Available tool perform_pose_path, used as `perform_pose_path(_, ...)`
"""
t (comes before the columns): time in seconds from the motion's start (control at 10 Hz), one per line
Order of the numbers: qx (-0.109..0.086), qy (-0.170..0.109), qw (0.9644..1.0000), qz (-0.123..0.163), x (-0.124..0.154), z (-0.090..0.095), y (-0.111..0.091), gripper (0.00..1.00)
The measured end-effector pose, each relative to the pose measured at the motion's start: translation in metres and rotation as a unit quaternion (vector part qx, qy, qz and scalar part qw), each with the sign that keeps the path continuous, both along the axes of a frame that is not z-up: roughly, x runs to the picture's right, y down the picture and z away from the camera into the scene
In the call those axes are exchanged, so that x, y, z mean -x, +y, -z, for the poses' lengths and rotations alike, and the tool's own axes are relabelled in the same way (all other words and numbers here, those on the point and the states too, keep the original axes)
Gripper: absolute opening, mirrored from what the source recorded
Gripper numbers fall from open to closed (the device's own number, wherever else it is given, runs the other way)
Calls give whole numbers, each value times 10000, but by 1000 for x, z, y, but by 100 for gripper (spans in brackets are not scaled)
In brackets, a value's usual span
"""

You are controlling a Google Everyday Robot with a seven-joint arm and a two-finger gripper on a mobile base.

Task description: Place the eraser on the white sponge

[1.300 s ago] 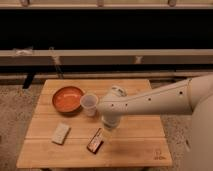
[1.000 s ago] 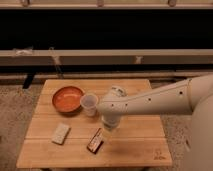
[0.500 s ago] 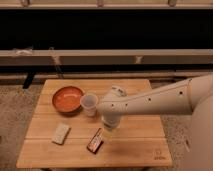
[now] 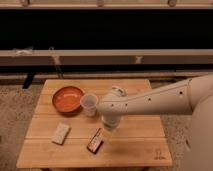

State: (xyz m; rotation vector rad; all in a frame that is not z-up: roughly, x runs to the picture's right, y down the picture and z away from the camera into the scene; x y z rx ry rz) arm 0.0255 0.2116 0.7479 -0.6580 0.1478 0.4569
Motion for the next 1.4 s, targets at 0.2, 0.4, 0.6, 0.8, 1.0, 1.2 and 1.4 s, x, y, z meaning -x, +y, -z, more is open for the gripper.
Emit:
perform_pose_path(0.2, 0, 0, 10000, 0, 0, 0, 0, 80)
perform_pose_path(0.4, 11, -38, 10000, 22, 1, -1, 0, 80)
perform_pose_path(0.6, 78, -375, 9989, 258, 5, -4, 5, 80)
perform_pose_path(0.8, 120, -1343, 9850, 1077, 17, -11, 14, 80)
perform_pose_path(1.0, 154, -1913, 9686, 1580, 24, -13, 24, 80)
perform_pose_path(1.2, 79, -2188, 9577, 1867, 33, -18, 37, 80)
perform_pose_path(1.4, -46, -2196, 9559, 1951, 42, -25, 42, 80)
